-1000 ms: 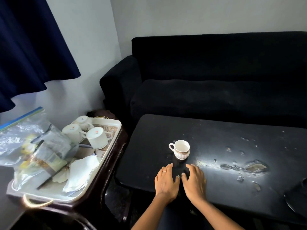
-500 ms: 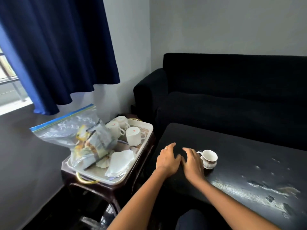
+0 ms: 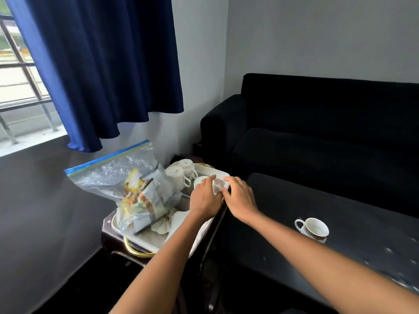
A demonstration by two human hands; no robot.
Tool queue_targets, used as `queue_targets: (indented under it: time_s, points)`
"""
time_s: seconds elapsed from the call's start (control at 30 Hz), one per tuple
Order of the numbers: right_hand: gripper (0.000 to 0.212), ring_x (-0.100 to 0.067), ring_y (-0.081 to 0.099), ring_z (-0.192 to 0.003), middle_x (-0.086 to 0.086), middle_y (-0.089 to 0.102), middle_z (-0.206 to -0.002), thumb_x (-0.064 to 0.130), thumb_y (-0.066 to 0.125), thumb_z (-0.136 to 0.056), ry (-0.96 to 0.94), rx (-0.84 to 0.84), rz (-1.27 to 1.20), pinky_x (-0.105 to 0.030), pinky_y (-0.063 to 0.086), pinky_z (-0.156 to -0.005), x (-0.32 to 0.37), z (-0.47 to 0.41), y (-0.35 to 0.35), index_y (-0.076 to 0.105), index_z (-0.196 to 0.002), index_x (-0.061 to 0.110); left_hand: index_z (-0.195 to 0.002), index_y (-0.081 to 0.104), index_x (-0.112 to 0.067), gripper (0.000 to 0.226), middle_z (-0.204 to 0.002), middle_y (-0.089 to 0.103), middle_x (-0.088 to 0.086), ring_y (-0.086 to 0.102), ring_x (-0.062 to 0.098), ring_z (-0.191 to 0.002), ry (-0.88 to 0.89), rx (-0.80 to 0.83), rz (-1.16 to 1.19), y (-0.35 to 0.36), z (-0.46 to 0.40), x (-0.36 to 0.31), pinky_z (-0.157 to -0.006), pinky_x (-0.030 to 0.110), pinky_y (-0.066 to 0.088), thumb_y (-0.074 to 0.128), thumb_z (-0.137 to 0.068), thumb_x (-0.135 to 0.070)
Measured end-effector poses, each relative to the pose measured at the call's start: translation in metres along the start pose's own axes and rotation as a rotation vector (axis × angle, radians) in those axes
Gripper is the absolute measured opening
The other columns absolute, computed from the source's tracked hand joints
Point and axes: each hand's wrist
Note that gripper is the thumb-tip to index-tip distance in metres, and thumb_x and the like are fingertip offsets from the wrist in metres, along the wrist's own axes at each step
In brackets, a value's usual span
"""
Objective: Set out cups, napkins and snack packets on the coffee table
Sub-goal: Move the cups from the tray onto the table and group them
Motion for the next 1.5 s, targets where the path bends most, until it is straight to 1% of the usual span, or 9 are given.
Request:
queue_targets:
  time_s: [0.3,0.57,0.67,0.73,0.87,1.0,1.17,1.27,1.5]
  points:
    - [0.039,-0.024,0.047,-0.122,-0.006,0.053,-0.132,0.029,0.046,-0.094,-0.018,0.099,-0.022,-0.035,0.036,-0.101,0.029,-0.061,0.031,0.049,-0.129,0.011,-0.144,0.032,-0.012,0.058,-0.145,0.043,0.014,0.038,0.030,-0.133,-0.021,-0.057,-0.157,-0.021,-0.052,0.044,-0.109,0.037,0.027,0.049,-0.092,-0.031]
    - [0.036,-0.028,0.052,-0.119,-0.008,0.058,-0.128,0.021,0.053,-0.088,0.069,0.234,-0.063,-0.038,0.043,-0.098,0.035,-0.117,0.060,0.056,-0.123,0.013,-0.149,0.021,-0.006,0.065,-0.157,0.020,0.012,0.014,0.029,-0.146,0.002,-0.007,-0.284,-0.019,-0.094,0.065,-0.119,0.041,0.008,0.044,-0.095,-0.032]
    - [0.015,-0.029,0.060,-0.097,-0.010,0.067,-0.093,0.013,0.051,-0.086,0.126,0.297,-0.126,-0.034,0.048,-0.080,0.033,-0.133,0.070,0.066,-0.088,0.012,-0.149,0.019,-0.004,0.066,-0.157,0.021,0.013,0.014,0.029,-0.145,-0.037,-0.061,-0.368,-0.012,-0.101,0.068,-0.118,0.041,0.005,0.038,-0.096,-0.039]
    - [0.023,-0.026,0.055,-0.078,-0.007,0.055,-0.066,0.011,0.050,-0.085,0.164,0.347,-0.132,-0.031,0.039,-0.063,0.033,-0.142,0.074,0.054,-0.062,0.012,-0.148,0.019,-0.002,0.067,-0.156,0.023,0.015,0.015,0.030,-0.145,-0.065,-0.096,-0.399,-0.005,-0.103,0.071,-0.118,0.042,0.003,0.035,-0.096,-0.040]
    - [0.015,-0.022,0.054,-0.084,-0.012,0.059,-0.088,0.014,0.056,-0.085,0.189,0.421,-0.112,-0.027,0.040,-0.069,0.034,-0.158,0.080,0.064,-0.091,0.004,-0.147,0.024,0.000,0.066,-0.154,0.026,0.017,0.019,0.030,-0.144,-0.117,-0.093,-0.406,0.003,-0.106,0.074,-0.118,0.042,0.002,0.034,-0.095,-0.039]
    - [0.011,-0.020,0.052,-0.082,-0.011,0.056,-0.088,0.014,0.058,-0.086,0.209,0.457,-0.093,-0.025,0.039,-0.058,0.035,-0.166,0.086,0.062,-0.095,0.009,-0.142,0.036,-0.001,0.060,-0.151,0.033,0.016,0.024,0.030,-0.141,-0.103,-0.110,-0.432,0.008,-0.106,0.076,-0.118,0.043,0.003,0.033,-0.094,-0.038]
    - [0.017,-0.021,0.055,-0.089,-0.013,0.058,-0.096,0.012,0.057,-0.087,0.297,0.393,-0.135,-0.026,0.043,-0.073,0.034,-0.169,0.094,0.062,-0.102,0.010,-0.142,0.035,-0.001,0.060,-0.151,0.033,0.015,0.022,0.030,-0.142,-0.106,-0.092,-0.447,0.008,-0.106,0.076,-0.119,0.044,0.000,0.031,-0.095,-0.039]
    - [0.013,-0.027,0.061,-0.105,-0.019,0.063,-0.110,0.009,0.056,-0.088,0.321,0.354,-0.128,-0.028,0.044,-0.076,0.034,-0.167,0.096,0.062,-0.098,0.005,-0.144,0.032,-0.003,0.060,-0.153,0.031,0.013,0.021,0.029,-0.142,-0.090,-0.082,-0.465,0.007,-0.104,0.076,-0.119,0.045,-0.003,0.029,-0.096,-0.039]
    - [0.011,-0.025,0.052,-0.083,-0.019,0.060,-0.096,0.004,0.045,-0.090,0.307,0.221,-0.154,-0.030,0.040,-0.070,0.033,-0.157,0.092,0.051,-0.083,0.010,-0.149,0.024,-0.007,0.063,-0.155,0.028,0.011,0.019,0.027,-0.145,-0.048,-0.091,-0.488,0.004,-0.097,0.072,-0.117,0.045,-0.009,0.022,-0.099,-0.045]
Point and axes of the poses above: each hand's wrist, its own z-axis away from the middle knuckle, its own y-axis out of the palm, x = y × z
